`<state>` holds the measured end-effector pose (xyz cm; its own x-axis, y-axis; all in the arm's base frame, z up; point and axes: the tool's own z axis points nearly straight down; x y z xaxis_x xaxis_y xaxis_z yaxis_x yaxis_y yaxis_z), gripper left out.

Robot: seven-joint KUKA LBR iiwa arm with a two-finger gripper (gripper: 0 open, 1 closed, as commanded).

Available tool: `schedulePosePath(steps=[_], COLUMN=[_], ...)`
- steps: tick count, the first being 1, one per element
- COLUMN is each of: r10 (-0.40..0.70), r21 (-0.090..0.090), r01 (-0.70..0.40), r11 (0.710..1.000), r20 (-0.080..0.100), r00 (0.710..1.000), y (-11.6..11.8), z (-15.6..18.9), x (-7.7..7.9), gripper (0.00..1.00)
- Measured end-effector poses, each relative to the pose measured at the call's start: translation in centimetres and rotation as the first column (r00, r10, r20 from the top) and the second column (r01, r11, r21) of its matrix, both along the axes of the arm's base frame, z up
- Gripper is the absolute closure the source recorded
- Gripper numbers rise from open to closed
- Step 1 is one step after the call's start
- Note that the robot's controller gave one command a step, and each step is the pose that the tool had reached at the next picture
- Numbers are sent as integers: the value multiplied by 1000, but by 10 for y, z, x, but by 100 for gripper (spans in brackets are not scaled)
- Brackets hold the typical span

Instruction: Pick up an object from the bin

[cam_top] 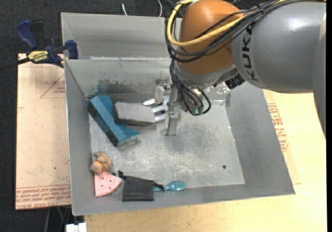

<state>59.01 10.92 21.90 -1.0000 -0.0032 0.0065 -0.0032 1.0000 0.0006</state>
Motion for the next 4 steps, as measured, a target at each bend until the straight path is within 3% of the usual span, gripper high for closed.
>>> schedulePosePath(steps=[1,2,3,4], r10=[-3,-64,-114,-97], r21=[1,3,4,4], r01=[3,64,114,97], r11=[1000,998,993,995], r20=[8,12,15,14], r00=[1000,998,993,995], y=[-1,10,34,42], z=[5,-81,-88,-99], x=[2,30,39,50], gripper=[0,0,0,0])
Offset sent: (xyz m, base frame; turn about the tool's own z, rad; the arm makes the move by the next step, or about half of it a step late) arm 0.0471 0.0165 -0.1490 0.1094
